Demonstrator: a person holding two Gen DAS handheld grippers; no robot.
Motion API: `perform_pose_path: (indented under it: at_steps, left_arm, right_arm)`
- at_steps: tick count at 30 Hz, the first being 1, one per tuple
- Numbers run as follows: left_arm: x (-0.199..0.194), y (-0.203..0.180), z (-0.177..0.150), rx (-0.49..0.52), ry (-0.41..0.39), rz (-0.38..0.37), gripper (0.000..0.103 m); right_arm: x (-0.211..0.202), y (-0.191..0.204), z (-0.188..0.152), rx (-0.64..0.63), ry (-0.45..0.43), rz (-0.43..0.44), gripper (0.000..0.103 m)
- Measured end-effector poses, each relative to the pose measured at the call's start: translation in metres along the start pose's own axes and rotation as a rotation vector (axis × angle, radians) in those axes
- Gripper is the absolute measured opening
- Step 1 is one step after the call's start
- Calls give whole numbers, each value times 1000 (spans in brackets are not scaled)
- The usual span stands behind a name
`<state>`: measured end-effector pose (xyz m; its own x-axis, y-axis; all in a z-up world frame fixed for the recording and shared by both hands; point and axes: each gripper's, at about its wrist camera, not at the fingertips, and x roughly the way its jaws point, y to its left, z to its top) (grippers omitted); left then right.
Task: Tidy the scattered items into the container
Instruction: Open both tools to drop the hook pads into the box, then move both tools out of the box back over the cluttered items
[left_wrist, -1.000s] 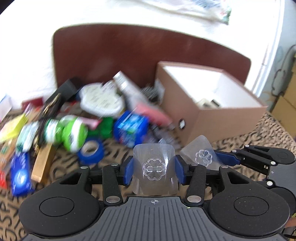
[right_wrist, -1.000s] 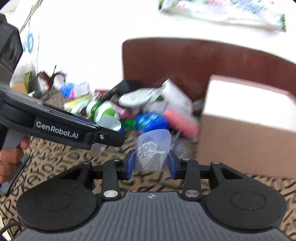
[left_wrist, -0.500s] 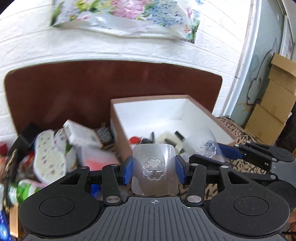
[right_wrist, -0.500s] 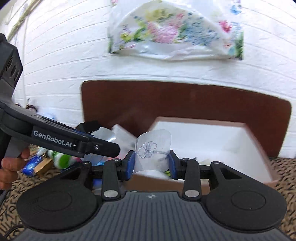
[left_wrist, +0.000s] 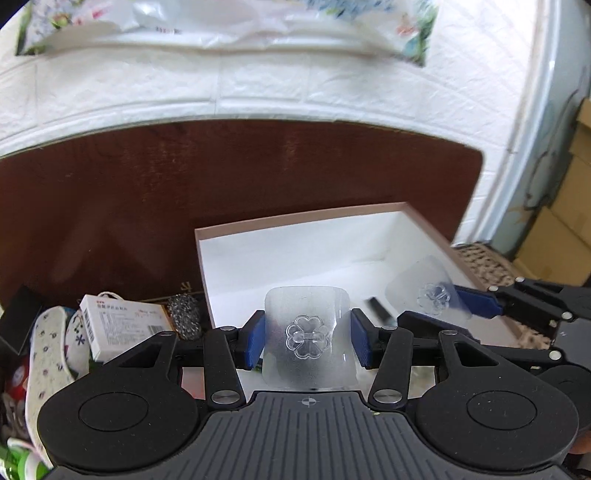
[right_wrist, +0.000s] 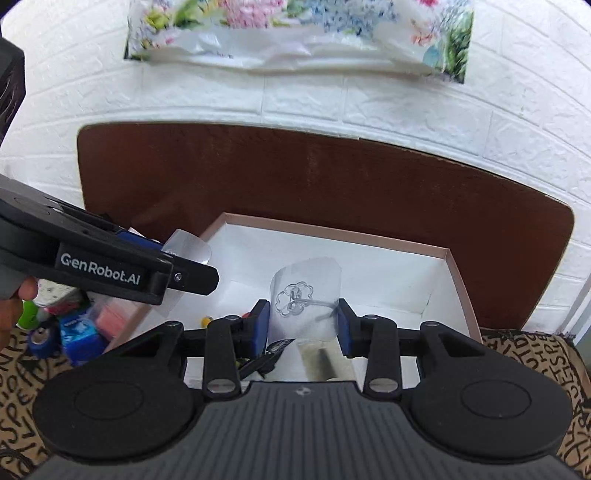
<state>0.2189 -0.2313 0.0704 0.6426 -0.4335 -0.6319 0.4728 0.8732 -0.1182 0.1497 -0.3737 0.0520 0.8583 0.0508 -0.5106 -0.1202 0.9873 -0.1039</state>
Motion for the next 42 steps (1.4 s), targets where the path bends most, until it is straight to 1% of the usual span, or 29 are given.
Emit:
perform_pose_path:
  at_steps: [3,5,9,12,15,16,17,18,19,20,21,22,23,24,25,26,27,28,29,33,37,42]
  left_arm:
    - [26,3,6,14,27,49,50]
    - [43,9,11,-3,46,64,50]
    - [71,21,22,-64,72,61,50]
    - [87,24,28,-68,86,73,50]
    - [98,23,30,-37,80,101,54]
    - [100,23,30,-33,79,106,58]
    - [103,24,31,-33,77,108,63]
    - [104,25,31,-37,73,110,69]
    - [106,26,32,-45,67,113,70]
    - [106,26,32,-55,60,119,77]
    - [107,26,32,-64,58,112,80]
    - [107,27,31,-70,57,89,84]
    - [106,28,31,-73,56,67,89]
    - [105,28,31,-73,52,55,90]
    - [103,27,30,-71,46,54,95]
    - [101,26,30,-69,37,58,99]
    - [99,26,29,-64,27,61,100]
    - [97,25,29,-59,17,63,101]
    - [95,25,28,-58,12,62,102]
    - [93,24,28,-55,19,46,103]
    - [88,15,23,-19,14,68,103]
    - [78,11,22,-28,9,77,103]
  right_arm:
    - [26,-3,7,-18,40,-3,42]
    - [44,-6,9,-31,68,-10,42]
    - [75,-12,11,-41,130,-11,42]
    - [96,-22,12,-8,176,-7,43]
    - [114,-27,12,-1,222,-13,43]
    - [119,-28,12,-1,246,-14,43]
    - [123,-29,13,3,273,-15,43]
    - [124,-28,15,-5,279,-12,46]
    - [124,-27,17,-20,274,-14,49]
    - [123,-26,19,-38,261,-25,54]
    - [123,-24,21,-56,258,-34,56]
    - [124,-22,22,-66,260,-33,58]
    - [124,-21,22,-70,258,-30,68]
    - [123,-19,22,-76,256,-32,80]
    - [122,-16,21,-85,251,-39,84]
    - [121,-14,20,-95,247,-49,90]
    - [120,-12,18,-106,249,-57,97]
    - [119,-11,18,-113,252,-61,99]
    - [116,-10,17,-120,251,-63,101]
    - [104,-6,16,-138,246,-63,102]
    - [89,-3,20,-130,239,-56,103]
    - [67,0,23,-102,244,-45,103]
